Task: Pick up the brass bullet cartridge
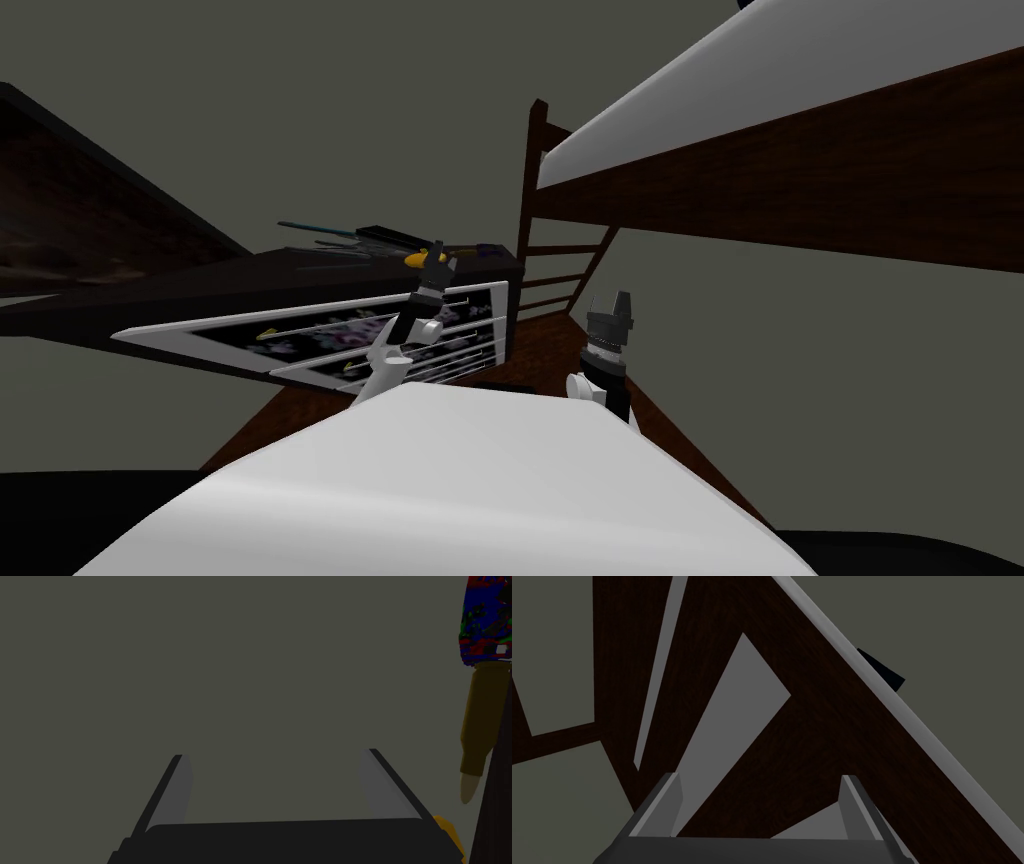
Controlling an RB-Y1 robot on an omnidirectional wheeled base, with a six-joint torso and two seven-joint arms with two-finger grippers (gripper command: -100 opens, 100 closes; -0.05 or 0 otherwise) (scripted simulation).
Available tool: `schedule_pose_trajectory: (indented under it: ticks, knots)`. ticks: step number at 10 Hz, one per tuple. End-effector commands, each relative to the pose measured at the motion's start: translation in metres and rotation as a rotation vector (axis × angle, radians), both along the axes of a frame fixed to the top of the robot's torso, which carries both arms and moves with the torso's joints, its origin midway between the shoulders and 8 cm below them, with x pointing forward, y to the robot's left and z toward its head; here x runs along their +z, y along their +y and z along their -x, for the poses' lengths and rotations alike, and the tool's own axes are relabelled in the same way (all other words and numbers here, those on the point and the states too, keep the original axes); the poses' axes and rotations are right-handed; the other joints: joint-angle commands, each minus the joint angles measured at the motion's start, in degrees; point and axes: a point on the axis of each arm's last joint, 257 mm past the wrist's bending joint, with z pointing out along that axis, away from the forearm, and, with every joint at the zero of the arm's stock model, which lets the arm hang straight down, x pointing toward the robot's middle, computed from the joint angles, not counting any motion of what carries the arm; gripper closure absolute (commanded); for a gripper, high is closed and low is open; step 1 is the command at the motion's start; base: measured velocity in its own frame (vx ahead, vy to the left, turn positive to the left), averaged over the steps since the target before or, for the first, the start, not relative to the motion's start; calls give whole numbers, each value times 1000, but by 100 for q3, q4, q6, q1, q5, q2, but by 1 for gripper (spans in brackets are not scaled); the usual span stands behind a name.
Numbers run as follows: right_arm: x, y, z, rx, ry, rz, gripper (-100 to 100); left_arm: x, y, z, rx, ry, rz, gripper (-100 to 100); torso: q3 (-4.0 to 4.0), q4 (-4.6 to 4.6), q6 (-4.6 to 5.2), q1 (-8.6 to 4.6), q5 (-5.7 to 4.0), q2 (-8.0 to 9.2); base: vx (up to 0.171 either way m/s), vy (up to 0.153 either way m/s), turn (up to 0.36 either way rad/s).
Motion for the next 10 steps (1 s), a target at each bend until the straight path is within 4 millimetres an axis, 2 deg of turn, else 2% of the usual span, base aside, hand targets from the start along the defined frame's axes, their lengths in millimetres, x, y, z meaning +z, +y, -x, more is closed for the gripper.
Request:
schedule_pose_trajectory:
  ticks: [1, 2, 3, 5, 6, 8, 9, 10]
  knots:
    - [0, 0, 0, 0, 0, 0, 0, 7, -4, -12, -12, 16, -1, -100, 0, 0, 0, 0, 0, 0, -36, -59, -50]
    - [0, 0, 0, 0, 0, 0, 0, 2, -3, -15, -6, 37, -1, -100, 0, 1, -3, 4, 0, -2, -10, -22, 19]
    - [0, 0, 0, 0, 0, 0, 0, 3, -5, -30, -22, 59, -9, -100, -3, -1, -4, 16, 3, -7, -24, -44, -129]
    - [0, 0, 0, 0, 0, 0, 0, 3, -5, -36, -17, 82, -8, -100, -3, -1, -4, 10, 2, -6, -16, -37, -21]
    - [0, 0, 0, 0, 0, 0, 0, 2, -5, -52, -26, 114, -16, -100, -4, -1, -5, 17, 3, -8, -17, -48, -101]
    - [0, 0, 0, 0, 0, 0, 0, 4, -6, -58, -22, 131, -16, -100, -3, -1, -3, 9, 1, -6, -17, -39, -38]
    - [0, 0, 0, 0, 0, 0, 0, 2, -3, -73, -24, 166, -23, -100, -4, -1, -5, 16, 3, -7, -20, -52, -116]
    - [0, 0, 0, 0, 0, 0, 0, 8, -6, -76, -25, 166, -24, -100, -4, -1, -2, 10, 2, -7, -21, -52, -64]
